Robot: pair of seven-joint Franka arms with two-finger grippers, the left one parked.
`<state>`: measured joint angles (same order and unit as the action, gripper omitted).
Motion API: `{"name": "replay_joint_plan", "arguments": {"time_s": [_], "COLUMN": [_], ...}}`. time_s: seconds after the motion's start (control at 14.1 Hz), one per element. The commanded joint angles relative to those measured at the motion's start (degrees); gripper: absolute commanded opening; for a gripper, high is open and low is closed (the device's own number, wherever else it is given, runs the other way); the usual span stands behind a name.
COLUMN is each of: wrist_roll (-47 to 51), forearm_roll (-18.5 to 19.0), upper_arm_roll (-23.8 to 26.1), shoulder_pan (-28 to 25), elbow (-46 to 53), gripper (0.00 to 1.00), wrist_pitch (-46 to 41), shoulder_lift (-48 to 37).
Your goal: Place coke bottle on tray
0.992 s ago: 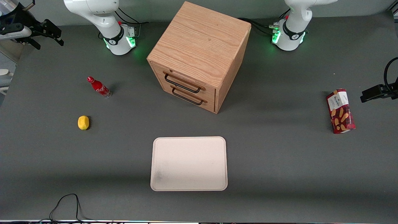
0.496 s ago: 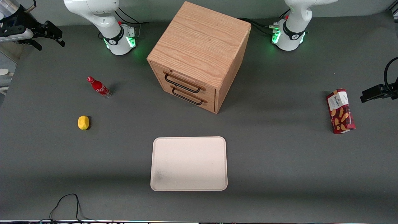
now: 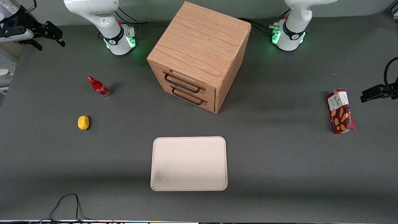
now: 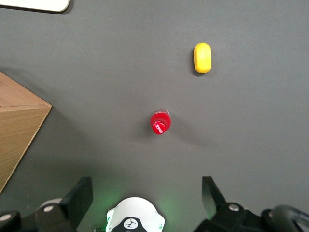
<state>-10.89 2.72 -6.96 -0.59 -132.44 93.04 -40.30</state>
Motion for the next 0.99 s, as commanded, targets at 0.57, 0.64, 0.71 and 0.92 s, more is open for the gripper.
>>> {"name": "replay_joint_plan", "arguments": {"time_s": [0.57, 0.64, 0.71, 0.92], "wrist_roll": [1.14, 1.05, 1.14, 1.22], "forearm_roll": [0.89, 0.89, 0.89, 0.89], "upper_arm_roll": [-0.33, -0.33, -0.42, -0.42], "shoulder_pan": [-0.55, -0.55, -0.55, -0.55], "elbow": [-0.54, -1.85, -3.25, -8.96], "gripper": [1.0, 1.0, 1.0, 1.0], "wrist_pitch": [1.35, 2.84, 4.33, 10.92], "shoulder_lift": [1.62, 1.8, 1.72, 1.89]}}
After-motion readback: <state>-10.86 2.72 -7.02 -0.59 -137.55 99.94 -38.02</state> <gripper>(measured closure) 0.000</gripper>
